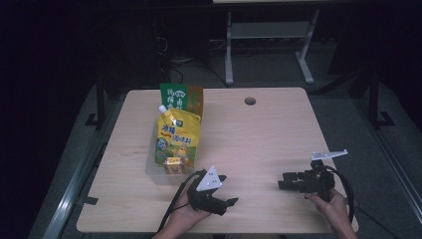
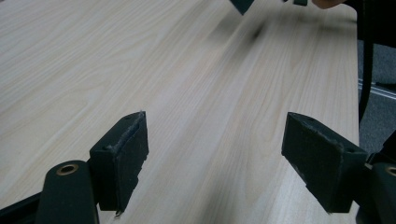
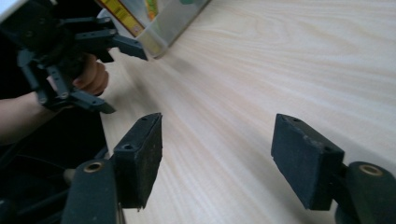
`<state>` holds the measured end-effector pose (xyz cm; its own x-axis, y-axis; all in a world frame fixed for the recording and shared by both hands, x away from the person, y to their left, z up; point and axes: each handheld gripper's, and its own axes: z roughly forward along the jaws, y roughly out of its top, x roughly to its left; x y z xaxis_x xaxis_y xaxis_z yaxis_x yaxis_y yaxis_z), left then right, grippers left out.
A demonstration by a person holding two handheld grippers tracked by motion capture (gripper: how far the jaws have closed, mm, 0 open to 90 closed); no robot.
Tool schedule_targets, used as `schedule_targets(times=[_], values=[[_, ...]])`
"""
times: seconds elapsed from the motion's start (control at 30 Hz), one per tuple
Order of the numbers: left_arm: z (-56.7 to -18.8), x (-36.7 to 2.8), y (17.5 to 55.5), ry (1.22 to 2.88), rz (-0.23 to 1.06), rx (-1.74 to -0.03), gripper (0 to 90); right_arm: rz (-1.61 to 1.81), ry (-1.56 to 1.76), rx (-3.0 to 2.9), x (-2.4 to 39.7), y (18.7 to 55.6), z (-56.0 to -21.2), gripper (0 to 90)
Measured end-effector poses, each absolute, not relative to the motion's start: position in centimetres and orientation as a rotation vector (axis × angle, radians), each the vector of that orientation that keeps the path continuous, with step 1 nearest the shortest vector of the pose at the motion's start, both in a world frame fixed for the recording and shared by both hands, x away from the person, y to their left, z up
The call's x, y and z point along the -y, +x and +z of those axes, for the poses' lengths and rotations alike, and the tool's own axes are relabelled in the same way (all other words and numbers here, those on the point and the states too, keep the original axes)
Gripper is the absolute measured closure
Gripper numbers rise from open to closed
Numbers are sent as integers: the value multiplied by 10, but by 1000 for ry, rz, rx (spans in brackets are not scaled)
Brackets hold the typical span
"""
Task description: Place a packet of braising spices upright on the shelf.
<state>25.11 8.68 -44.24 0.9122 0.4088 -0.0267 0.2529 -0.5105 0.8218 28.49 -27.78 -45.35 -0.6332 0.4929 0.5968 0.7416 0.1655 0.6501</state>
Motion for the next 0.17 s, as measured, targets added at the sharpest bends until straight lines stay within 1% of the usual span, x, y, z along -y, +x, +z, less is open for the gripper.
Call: schedule_targets(times=[0.17], values=[[-443,-88,252,2127,205,-477,223,-1453,-1182,2234,275,278,-452,299]])
